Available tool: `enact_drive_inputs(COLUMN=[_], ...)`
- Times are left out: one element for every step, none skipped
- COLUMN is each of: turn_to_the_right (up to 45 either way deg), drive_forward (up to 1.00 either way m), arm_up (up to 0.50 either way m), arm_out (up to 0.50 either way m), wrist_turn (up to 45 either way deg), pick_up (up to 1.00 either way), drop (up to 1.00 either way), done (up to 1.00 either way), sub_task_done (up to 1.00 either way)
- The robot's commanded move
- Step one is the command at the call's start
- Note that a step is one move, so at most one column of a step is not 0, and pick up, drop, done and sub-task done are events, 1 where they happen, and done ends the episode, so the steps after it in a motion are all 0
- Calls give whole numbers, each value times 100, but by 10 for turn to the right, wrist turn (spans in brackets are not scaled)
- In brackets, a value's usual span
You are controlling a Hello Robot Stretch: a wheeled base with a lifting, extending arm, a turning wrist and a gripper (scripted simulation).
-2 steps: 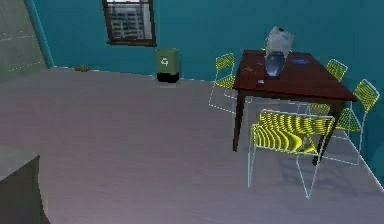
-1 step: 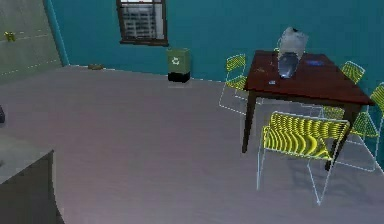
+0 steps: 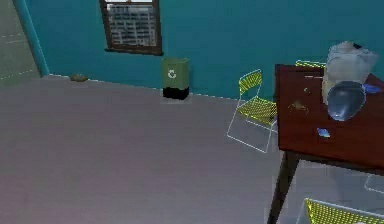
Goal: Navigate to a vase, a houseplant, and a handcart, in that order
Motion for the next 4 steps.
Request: enact_drive_inputs(turn_to_the_right=[-180,0,-450,-180], drive_forward=[0,80,0,0], arm_up=[0,0,0,0], arm_out=[0,0,0,0], wrist_turn=[0,0,0,0], pick_up=[0,0,0,0], drop=[0,0,0,0], done=[0,0,0,0], sub_task_done=[0,0,0,0])
